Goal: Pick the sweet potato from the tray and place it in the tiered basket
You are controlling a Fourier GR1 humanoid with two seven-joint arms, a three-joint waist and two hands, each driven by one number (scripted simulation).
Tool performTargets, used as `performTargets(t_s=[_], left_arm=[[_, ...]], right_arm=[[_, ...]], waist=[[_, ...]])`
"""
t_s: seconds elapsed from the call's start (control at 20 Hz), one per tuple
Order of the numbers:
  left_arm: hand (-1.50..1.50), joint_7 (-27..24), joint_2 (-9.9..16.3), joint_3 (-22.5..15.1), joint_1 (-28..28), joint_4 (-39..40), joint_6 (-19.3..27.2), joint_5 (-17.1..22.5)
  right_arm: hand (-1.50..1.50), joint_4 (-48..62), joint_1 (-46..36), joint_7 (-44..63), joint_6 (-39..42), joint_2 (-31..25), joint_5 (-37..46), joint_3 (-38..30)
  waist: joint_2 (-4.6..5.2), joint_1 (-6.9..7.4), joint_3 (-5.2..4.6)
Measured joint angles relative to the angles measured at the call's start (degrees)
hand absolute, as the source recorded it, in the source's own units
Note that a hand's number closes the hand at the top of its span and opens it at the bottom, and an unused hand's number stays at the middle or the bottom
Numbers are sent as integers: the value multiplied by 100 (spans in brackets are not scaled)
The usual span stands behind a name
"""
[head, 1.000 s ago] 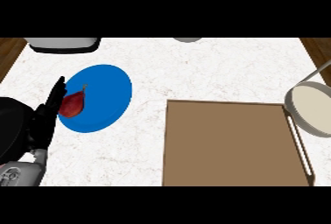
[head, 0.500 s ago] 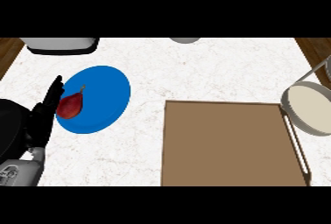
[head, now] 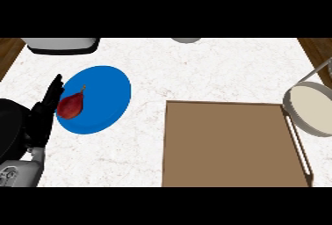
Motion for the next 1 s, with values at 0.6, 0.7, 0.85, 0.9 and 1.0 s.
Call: performTargets(t_s=[0.6,0.7,0.85,0.9,1.0], left_arm=[[0,12,-81,111,41,26,-41,-102],[0,39,-78,131,82,23,-47,-105],[0,2,-63,184,156,-9,-50,-101],[0,-34,-63,200,204,-1,-51,-99],[0,-32,-40,242,215,2,-74,-82]], right_arm=[[-150,-2650,801,535,175,232,323,87],[-150,-3252,965,652,347,385,277,-38],[-150,-4281,1373,769,653,714,201,-182],[-150,-4655,1575,780,729,867,164,-230],[-150,-5417,1928,777,987,1086,31,-343]], waist=[[-13,-98,19],[-29,-133,19],[-51,-187,17],[-57,-209,16],[-65,-251,17]])
